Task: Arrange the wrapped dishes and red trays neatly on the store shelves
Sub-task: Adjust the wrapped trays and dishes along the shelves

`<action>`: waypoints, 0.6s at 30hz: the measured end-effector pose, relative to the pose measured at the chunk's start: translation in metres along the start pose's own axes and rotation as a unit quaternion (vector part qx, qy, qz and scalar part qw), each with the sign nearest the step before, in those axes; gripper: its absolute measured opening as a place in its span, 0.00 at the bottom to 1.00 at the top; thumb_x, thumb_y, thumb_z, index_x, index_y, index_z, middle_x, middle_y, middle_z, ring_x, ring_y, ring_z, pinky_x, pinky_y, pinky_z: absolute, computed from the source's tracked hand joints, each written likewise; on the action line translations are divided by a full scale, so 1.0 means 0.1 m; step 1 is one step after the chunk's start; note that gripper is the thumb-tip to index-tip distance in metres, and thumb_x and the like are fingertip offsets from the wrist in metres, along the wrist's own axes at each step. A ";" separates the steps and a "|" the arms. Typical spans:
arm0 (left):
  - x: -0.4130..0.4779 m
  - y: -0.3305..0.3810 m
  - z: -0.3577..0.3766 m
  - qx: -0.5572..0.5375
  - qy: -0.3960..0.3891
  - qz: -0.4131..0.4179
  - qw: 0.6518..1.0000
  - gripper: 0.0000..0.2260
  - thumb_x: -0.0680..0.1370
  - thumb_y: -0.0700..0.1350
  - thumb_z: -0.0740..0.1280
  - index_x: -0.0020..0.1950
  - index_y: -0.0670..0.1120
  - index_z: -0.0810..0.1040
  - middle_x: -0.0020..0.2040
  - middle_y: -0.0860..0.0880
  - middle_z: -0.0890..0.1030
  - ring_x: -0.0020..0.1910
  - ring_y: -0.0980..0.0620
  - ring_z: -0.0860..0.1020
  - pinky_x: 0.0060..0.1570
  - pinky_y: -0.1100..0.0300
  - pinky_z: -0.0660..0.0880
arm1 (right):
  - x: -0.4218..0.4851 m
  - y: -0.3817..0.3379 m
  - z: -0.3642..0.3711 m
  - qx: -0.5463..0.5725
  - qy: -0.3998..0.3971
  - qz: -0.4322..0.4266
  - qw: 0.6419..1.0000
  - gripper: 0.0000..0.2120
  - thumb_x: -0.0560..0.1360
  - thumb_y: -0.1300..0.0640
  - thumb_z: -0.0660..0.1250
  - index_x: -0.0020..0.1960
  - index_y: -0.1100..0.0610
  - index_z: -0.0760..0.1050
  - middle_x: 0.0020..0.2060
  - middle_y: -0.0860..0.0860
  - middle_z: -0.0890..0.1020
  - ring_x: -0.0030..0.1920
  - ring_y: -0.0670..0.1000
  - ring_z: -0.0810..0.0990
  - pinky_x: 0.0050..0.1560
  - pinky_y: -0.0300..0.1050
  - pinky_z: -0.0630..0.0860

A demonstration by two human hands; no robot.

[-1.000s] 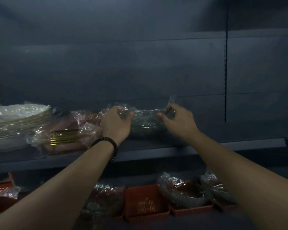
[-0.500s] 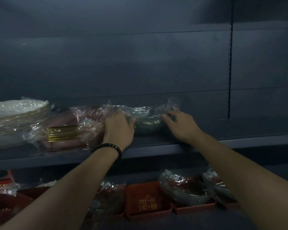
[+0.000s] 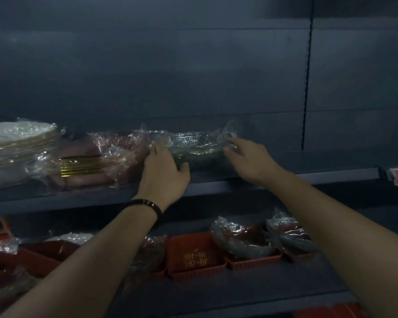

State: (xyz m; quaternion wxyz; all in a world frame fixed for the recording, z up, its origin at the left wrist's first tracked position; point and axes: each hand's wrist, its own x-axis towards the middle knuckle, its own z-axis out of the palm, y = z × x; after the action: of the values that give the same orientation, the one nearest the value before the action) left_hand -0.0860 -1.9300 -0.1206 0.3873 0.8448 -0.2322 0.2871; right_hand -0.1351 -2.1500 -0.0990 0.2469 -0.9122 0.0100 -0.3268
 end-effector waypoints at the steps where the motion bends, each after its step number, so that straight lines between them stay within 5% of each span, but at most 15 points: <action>1: -0.14 0.03 -0.01 -0.009 0.020 0.016 1.000 0.34 0.81 0.47 0.72 0.83 0.45 0.58 0.72 0.44 0.71 0.68 0.47 0.72 0.63 0.59 0.68 | -0.12 -0.01 -0.01 0.008 0.036 -0.008 0.999 0.18 0.85 0.50 0.63 0.73 0.54 0.75 0.68 0.55 0.80 0.70 0.57 0.76 0.62 0.39 0.66; 3: -0.45 0.05 -0.01 -0.011 0.051 0.057 0.997 0.30 0.81 0.47 0.72 0.80 0.48 0.63 0.75 0.47 0.69 0.72 0.49 0.69 0.66 0.63 0.65 | -0.42 -0.01 -0.01 0.014 0.095 -0.030 0.995 0.13 0.83 0.52 0.66 0.66 0.54 0.79 0.60 0.52 0.82 0.63 0.52 0.78 0.58 0.38 0.66; 7: -1.08 -0.12 0.18 -0.004 0.048 0.155 0.987 0.11 0.79 0.46 0.72 0.60 0.52 0.78 0.59 0.56 0.76 0.57 0.55 0.73 0.52 0.71 0.68 | -1.10 0.12 0.05 0.074 0.202 -0.039 0.976 0.03 0.81 0.56 0.69 0.53 0.53 0.81 0.48 0.46 0.82 0.50 0.46 0.80 0.52 0.43 0.76; 9: -1.32 -0.24 0.36 -0.021 -0.018 0.137 0.990 0.08 0.79 0.47 0.72 0.56 0.57 0.78 0.55 0.60 0.76 0.54 0.58 0.75 0.53 0.69 0.70 | -1.40 0.26 0.16 0.161 0.185 0.005 0.970 0.05 0.81 0.57 0.70 0.47 0.50 0.81 0.40 0.46 0.83 0.43 0.49 0.82 0.45 0.46 0.79; 12: -1.57 -0.43 0.72 -0.047 -0.107 0.075 0.990 0.08 0.79 0.49 0.73 0.51 0.61 0.76 0.51 0.64 0.77 0.53 0.64 0.77 0.52 0.68 0.72 | -1.76 0.65 0.52 0.265 0.130 0.094 0.951 0.11 0.81 0.60 0.70 0.43 0.48 0.82 0.38 0.51 0.85 0.43 0.55 0.84 0.47 0.55 0.80; 18: -1.87 -0.70 1.43 -0.109 -0.209 -0.011 0.972 0.08 0.81 0.52 0.72 0.48 0.65 0.76 0.52 0.72 0.78 0.52 0.67 0.79 0.46 0.68 0.74 | -2.23 1.44 1.25 0.168 0.057 0.201 0.963 0.07 0.80 0.57 0.71 0.44 0.48 0.80 0.38 0.47 0.85 0.41 0.49 0.84 0.48 0.59 0.82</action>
State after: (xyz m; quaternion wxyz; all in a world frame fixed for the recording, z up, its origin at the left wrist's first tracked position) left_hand -0.1357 -1.9693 -0.3578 0.4228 0.8414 -0.3284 0.0731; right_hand -0.2140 -2.1810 -0.3800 0.4567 -0.8166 0.1523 -0.3183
